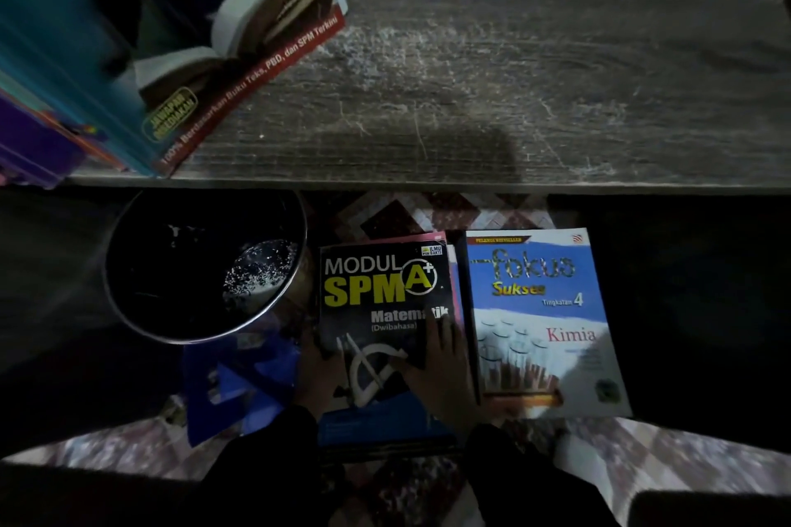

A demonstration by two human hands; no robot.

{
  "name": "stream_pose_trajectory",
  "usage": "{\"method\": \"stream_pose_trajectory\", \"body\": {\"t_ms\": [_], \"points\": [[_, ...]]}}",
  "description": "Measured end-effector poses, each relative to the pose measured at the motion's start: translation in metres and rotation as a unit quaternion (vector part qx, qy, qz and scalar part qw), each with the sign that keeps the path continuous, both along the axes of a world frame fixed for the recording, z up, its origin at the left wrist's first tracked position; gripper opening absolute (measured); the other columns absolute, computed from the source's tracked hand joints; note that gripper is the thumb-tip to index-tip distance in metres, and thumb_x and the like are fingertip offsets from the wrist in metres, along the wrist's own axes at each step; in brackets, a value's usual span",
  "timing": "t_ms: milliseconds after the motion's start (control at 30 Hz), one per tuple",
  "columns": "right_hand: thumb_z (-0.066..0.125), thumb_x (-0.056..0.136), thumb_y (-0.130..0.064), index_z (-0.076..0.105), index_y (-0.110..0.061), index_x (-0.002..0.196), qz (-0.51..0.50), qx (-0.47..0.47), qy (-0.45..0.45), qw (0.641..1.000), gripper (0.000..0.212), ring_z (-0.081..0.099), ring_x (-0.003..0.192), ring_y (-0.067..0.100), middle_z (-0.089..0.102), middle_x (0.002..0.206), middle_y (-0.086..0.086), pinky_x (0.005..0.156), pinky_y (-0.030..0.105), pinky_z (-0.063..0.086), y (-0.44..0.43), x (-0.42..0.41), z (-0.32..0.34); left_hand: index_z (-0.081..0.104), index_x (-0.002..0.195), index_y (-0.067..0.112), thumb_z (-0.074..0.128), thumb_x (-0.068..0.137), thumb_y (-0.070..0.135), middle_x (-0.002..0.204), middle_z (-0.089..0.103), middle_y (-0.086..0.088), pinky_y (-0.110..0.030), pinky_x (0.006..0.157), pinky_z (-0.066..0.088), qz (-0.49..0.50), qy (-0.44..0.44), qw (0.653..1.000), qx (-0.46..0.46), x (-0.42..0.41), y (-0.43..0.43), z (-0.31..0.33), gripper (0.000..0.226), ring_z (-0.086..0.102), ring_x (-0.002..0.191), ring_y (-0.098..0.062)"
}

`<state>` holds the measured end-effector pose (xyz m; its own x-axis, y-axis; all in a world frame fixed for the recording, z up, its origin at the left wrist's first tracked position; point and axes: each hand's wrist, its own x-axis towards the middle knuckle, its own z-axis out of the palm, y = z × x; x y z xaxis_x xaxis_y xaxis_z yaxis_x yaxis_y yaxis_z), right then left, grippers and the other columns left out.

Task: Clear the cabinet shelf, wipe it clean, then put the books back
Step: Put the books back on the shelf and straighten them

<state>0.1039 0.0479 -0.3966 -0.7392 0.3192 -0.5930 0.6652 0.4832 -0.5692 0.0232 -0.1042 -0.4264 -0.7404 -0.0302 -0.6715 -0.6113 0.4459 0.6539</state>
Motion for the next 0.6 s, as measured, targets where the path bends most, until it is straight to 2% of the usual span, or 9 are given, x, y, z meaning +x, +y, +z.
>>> {"method": "stream_pose_trajectory", "body": {"t_ms": [33,100,200,300,367,433,500,533,600], "points": [[0.049,0.072,-0.078,-0.009,-0.02,0.152,-0.03,0.0,0.017,0.999,0.115,-0.007,0.147,0.032,-0.011,0.159,0.014,0.117,0.044,0.007,0.0,0.003,-0.003,0.043,0.138,0.015,0.063,0.084,0.008,0.119,0.063,-0.013,-0.056,0.091,0.049,-0.005,0.003,1.0,-0.001,0.0,-0.002,-0.005,0.057,0.059,0.11,-0.036],[0.063,0.086,-0.049,0.001,-0.019,0.153,-0.136,-0.049,0.047,0.988,0.096,0.014,0.144,0.035,0.001,0.158,0.015,0.114,0.048,0.025,0.004,0.006,-0.011,0.047,0.133,0.009,0.058,0.087,0.0,0.122,0.062,-0.018,-0.055,0.093,0.047,0.004,0.0,1.0,-0.001,0.0,0.001,-0.002,0.048,0.058,0.111,-0.037],[0.066,0.09,-0.023,0.014,-0.019,0.151,-0.243,-0.181,0.108,0.947,0.081,0.05,0.125,0.025,0.037,0.148,0.012,0.097,0.051,0.049,0.02,0.01,-0.022,0.048,0.13,0.004,0.055,0.091,-0.001,0.117,0.061,-0.018,-0.048,0.091,0.049,0.001,-0.003,1.0,0.003,0.002,0.007,0.013,0.04,0.058,0.107,-0.037],[0.06,0.093,-0.022,0.022,-0.02,0.148,-0.267,-0.193,0.112,0.938,0.066,0.057,0.117,0.022,0.052,0.137,0.006,0.095,0.052,0.05,0.03,0.016,-0.027,0.046,0.133,0.006,0.052,0.091,-0.003,0.119,0.06,-0.018,-0.049,0.093,0.047,-0.002,-0.01,1.0,0.001,0.0,0.007,0.013,0.043,0.057,0.109,-0.038],[0.058,0.094,-0.026,0.032,-0.019,0.143,-0.277,-0.151,0.102,0.944,0.056,0.057,0.112,0.021,0.055,0.128,0.0,0.095,0.046,0.048,0.041,0.018,-0.027,0.043,0.137,0.007,0.049,0.092,-0.004,0.122,0.059,-0.022,-0.05,0.091,0.048,-0.01,-0.017,1.0,-0.013,-0.001,0.008,0.013,0.047,0.057,0.109,-0.04],[0.061,0.091,-0.037,0.042,-0.02,0.132,-0.274,-0.101,0.105,0.951,0.048,0.06,0.106,0.023,0.061,0.117,0.0,0.092,0.046,0.049,0.054,0.016,-0.023,0.042,0.139,0.009,0.049,0.093,-0.002,0.123,0.06,-0.021,-0.048,0.089,0.049,-0.02,-0.022,0.999,-0.018,0.0,0.008,0.014,0.047,0.058,0.108,-0.038],[0.064,0.09,-0.036,0.043,-0.016,0.128,-0.259,-0.085,0.104,0.956,0.048,0.061,0.105,0.027,0.062,0.112,0.002,0.091,0.044,0.049,0.063,0.01,-0.021,0.043,0.138,0.012,0.05,0.092,-0.001,0.112,0.064,-0.021,-0.048,0.085,0.051,-0.035,-0.031,0.999,-0.014,0.002,0.008,0.014,0.048,0.061,0.099,-0.038],[0.064,0.09,-0.034,0.041,-0.014,0.132,-0.24,-0.078,0.1,0.963,0.052,0.059,0.107,0.025,0.061,0.113,0.002,0.092,0.04,0.047,0.066,0.007,-0.02,0.044,0.136,0.012,0.049,0.092,-0.002,0.101,0.065,-0.021,-0.048,0.08,0.053,-0.043,-0.032,0.998,-0.012,0.002,0.009,0.016,0.046,0.063,0.089,-0.037],[0.064,0.09,-0.035,0.033,-0.02,0.14,-0.19,-0.095,0.085,0.973,0.061,0.058,0.106,0.018,0.061,0.117,-0.003,0.094,0.035,0.045,0.066,0.002,-0.019,0.047,0.131,0.012,0.048,0.092,-0.004,0.083,0.064,-0.016,-0.043,0.07,0.052,-0.034,-0.032,0.999,0.008,0.003,0.012,0.016,0.042,0.061,0.074,-0.032]]}}
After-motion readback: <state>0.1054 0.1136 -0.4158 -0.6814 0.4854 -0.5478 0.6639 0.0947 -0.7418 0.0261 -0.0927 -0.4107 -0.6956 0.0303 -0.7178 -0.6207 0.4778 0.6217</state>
